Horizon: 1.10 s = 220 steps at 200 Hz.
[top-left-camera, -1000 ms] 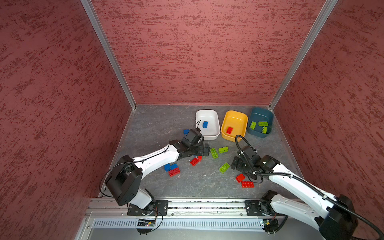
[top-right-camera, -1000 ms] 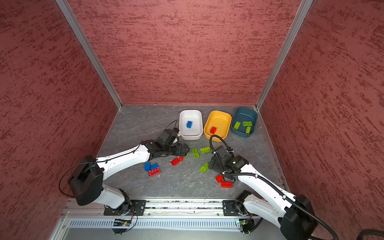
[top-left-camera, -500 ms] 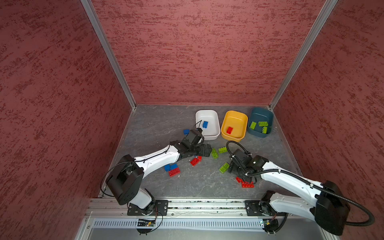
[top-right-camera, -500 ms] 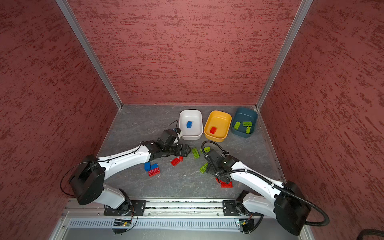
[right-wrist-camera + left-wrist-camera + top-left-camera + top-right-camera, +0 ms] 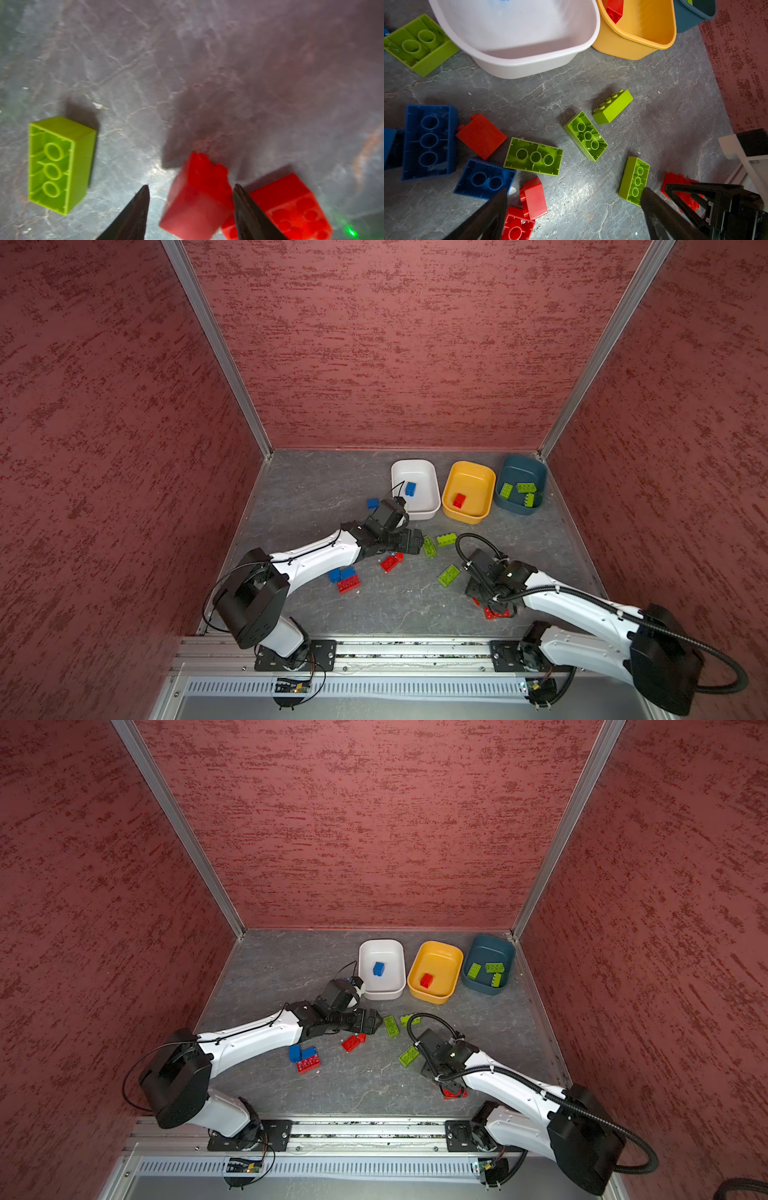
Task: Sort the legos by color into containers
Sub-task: 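Lower the right gripper onto a red brick and close on it, then release the red brick into the yellow tub while the left gripper shifts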
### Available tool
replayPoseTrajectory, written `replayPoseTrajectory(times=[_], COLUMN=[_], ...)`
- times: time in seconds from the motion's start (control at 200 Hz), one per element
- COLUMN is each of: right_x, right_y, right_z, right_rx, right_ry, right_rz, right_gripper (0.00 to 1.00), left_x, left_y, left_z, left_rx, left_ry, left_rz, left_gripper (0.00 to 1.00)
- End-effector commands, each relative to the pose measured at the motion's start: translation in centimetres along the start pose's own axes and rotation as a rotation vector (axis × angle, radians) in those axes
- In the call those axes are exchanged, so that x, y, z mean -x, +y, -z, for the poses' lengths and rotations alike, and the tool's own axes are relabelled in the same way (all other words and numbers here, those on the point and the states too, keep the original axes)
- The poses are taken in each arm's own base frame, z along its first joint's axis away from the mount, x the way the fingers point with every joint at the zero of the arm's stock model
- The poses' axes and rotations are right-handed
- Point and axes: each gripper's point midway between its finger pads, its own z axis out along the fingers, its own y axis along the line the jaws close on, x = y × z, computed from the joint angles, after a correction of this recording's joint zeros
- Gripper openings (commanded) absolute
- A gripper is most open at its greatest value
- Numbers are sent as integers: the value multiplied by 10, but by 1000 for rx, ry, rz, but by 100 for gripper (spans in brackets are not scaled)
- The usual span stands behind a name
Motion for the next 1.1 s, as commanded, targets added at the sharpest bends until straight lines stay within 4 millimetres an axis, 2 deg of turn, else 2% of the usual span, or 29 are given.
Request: replayPoseTrajectory(times=[0.0, 0.15, 0.265, 0.371, 0.486, 0.636, 0.801, 0.942, 1.097], right_x=[7, 8, 5, 1, 7, 38, 81, 122, 165], right_y=[20, 26, 20, 16, 19, 34, 57, 76, 99], right_z=[-2, -7, -16, -19, -8, 14, 41, 56, 69], right_rx=[57, 52, 21, 0, 20, 93, 211, 308, 373], right_ry=[-33, -29, -17, 6, -23, -113, -217, -301, -375], right_rz=[9, 52, 73, 121, 182, 212, 230, 235, 276], right_gripper=[60, 57, 54, 45, 33, 25, 22, 22, 21], left_x=[7, 5, 4, 5, 9, 12, 12, 26, 46], left_y=[-8, -9, -8, -10, -18, -46, -74, -78, -78], left_z=[-1, -2, -2, 0, 5, 12, 11, 11, 21], left_rx=[-8, 0, 5, 3, -25, -154, -268, -269, -246], left_ry=[-13, -9, -6, -12, -12, -21, -2, -68, -183], left_rz=[-29, -35, -37, -41, -51, -118, -173, -197, -213], left_gripper=[100, 99, 100, 100, 99, 100, 100, 99, 99])
